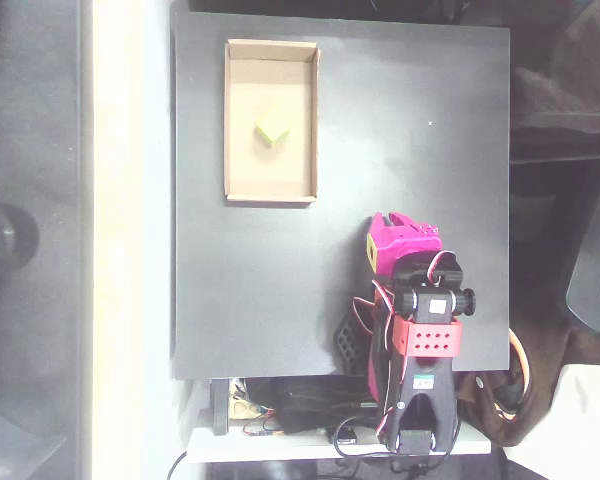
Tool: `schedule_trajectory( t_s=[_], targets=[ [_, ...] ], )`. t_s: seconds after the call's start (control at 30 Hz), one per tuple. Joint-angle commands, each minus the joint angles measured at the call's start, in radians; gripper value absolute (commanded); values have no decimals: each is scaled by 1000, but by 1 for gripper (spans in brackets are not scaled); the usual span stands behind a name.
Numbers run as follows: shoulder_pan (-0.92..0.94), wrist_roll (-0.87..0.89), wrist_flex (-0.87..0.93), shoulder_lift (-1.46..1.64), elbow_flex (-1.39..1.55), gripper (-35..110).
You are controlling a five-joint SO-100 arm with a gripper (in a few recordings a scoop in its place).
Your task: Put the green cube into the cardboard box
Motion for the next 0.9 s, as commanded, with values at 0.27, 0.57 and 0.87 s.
schedule_trajectory(
  t_s=[0.27, 0.57, 0.87],
  targets=[
    [-2, 12, 126, 2, 12, 6],
    [-2, 12, 127, 2, 12, 6],
    [-3, 12, 126, 2, 11, 6]
  ],
)
